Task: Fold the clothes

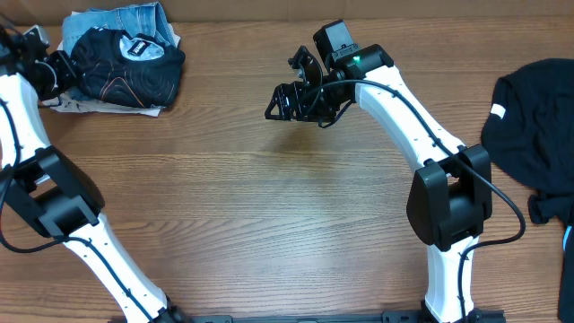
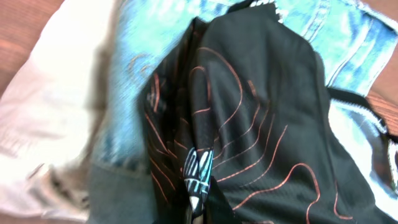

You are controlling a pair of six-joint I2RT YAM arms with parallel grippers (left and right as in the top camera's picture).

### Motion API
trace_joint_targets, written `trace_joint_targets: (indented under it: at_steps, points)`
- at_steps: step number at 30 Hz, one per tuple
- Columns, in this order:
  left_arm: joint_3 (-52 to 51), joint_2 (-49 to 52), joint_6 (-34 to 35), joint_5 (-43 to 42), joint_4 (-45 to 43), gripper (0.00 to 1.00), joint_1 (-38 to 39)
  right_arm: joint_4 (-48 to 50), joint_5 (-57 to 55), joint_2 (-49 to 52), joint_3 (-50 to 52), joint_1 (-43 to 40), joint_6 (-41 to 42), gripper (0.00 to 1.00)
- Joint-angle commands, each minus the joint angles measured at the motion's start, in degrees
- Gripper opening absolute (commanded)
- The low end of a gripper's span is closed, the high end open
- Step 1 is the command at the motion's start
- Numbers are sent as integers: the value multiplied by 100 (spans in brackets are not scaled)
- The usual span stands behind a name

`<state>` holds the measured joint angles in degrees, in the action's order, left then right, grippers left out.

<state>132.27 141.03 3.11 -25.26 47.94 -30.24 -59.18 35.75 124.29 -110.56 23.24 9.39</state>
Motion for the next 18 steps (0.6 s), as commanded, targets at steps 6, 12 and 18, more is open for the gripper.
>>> trace_joint_targets:
  at_steps: [6,12,18]
  points:
    - [590,-208,142,20,-140,4,212,7,35,-94,-94,-17,22,92]
    - [669,-203,188,339,-452,4,212,-118,35,-94,-92,-17,24,92]
    - [660,-118,181,883,-789,4,214,-275,33,-94,-94,-17,22,92]
